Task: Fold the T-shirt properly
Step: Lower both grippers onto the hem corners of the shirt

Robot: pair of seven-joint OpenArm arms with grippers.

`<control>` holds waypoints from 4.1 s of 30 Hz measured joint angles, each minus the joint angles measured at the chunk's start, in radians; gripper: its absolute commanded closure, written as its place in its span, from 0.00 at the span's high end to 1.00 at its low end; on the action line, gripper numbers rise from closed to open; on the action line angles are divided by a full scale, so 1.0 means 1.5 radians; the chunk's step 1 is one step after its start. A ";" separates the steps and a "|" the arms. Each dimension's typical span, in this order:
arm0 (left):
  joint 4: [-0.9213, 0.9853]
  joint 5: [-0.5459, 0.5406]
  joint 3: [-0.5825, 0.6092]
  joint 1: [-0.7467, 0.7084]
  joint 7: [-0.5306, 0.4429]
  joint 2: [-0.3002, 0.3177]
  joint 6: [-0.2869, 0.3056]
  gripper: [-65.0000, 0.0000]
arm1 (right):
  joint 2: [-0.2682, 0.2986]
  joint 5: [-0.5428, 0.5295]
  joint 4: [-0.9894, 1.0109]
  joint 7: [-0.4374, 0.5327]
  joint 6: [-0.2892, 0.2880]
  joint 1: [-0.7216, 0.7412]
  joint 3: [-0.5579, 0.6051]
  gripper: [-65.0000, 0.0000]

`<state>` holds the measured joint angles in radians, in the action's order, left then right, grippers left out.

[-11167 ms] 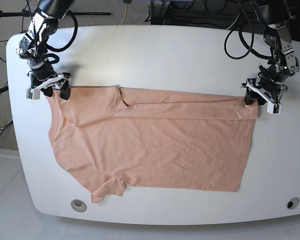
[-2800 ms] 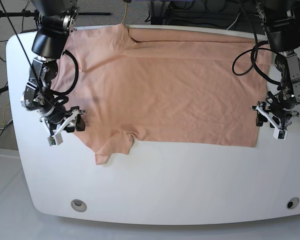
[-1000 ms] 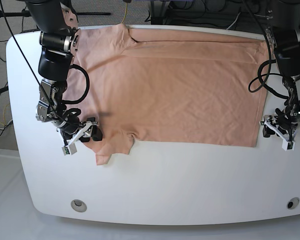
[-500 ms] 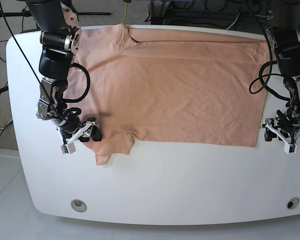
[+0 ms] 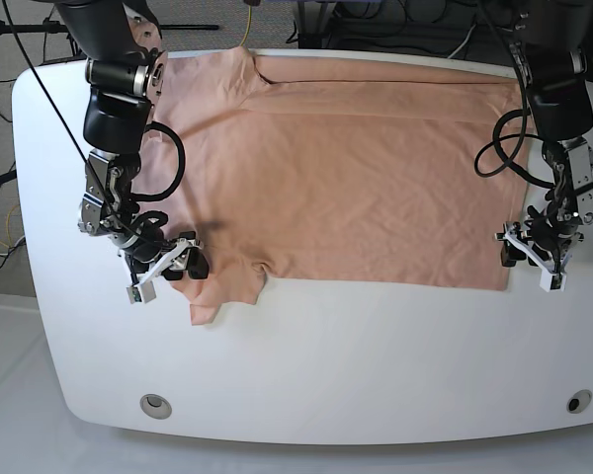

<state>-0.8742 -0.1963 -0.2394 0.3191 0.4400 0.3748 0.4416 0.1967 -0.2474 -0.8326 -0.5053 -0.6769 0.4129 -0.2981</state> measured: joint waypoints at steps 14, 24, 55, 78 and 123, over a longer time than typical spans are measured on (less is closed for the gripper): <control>0.030 -0.006 -0.003 0.011 -0.001 0.012 -0.002 0.51 | -0.004 -0.005 -0.002 0.004 0.000 -0.004 0.001 0.52; 0.042 -0.004 -0.002 0.035 -0.010 0.022 0.000 0.50 | -0.002 -0.005 -0.001 0.002 -0.003 -0.003 0.002 0.52; 0.046 -0.006 -0.001 0.029 -0.015 -0.003 0.005 0.49 | 0.005 -0.007 -0.007 0.005 -0.008 -0.010 0.003 0.52; 0.050 -0.009 -0.001 0.025 -0.027 -0.018 0.009 0.49 | 0.004 -0.007 -0.009 0.004 -0.015 -0.010 0.004 0.51; 0.066 -0.017 0.004 0.030 -0.043 -0.022 0.008 0.35 | 0.004 0.001 -0.011 0.005 -0.015 -0.008 0.003 0.52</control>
<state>-0.7757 -0.2222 -0.2333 0.3634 0.3752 0.3420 0.4534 0.2020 -0.2466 -0.8494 -0.4976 -0.6991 0.4004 -0.2935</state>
